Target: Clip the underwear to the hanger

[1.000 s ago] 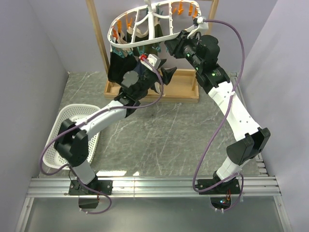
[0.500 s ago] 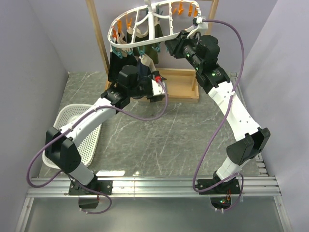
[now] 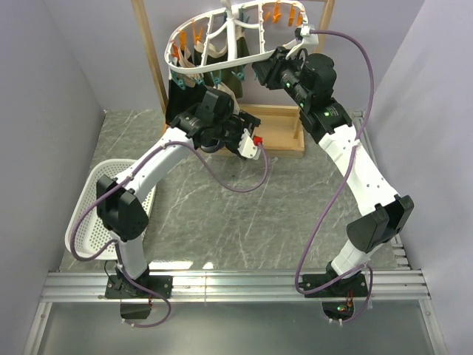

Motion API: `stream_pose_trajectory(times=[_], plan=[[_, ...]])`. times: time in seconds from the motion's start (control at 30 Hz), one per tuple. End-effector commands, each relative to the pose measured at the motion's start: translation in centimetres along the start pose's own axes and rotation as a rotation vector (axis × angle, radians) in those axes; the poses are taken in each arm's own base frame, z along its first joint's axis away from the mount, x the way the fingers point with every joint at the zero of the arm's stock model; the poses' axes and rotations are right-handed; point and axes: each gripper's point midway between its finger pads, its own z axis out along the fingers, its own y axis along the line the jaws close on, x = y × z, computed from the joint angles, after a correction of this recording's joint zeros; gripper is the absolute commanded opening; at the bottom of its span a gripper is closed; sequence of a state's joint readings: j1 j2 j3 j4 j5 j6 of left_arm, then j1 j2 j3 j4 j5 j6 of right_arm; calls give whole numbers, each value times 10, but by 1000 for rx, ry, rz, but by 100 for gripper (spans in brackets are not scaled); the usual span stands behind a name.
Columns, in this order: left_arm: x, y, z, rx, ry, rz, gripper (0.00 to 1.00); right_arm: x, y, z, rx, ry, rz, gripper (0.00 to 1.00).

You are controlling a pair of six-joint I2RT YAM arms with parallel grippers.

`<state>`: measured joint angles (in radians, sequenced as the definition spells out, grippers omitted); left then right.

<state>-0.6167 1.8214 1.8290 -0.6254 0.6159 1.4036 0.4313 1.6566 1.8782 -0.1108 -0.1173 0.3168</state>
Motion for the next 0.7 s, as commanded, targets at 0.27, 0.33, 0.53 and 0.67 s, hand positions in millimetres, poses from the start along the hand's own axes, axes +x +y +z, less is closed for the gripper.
stream_pose_trajectory(times=[0.27, 0.33, 0.53, 0.67], plan=[[27, -4, 0, 149, 122, 106, 73, -36, 8, -6, -22, -112, -21, 0], [32, -7, -1, 157, 147, 114, 74, -36, 7, -6, -19, -113, -21, 0], [35, -7, -3, 172, 164, 82, 75, -33, 6, -4, -20, -106, -20, 0], [45, -1, 0, 135, 204, 102, 75, -32, 7, -3, -24, -103, -17, 0]])
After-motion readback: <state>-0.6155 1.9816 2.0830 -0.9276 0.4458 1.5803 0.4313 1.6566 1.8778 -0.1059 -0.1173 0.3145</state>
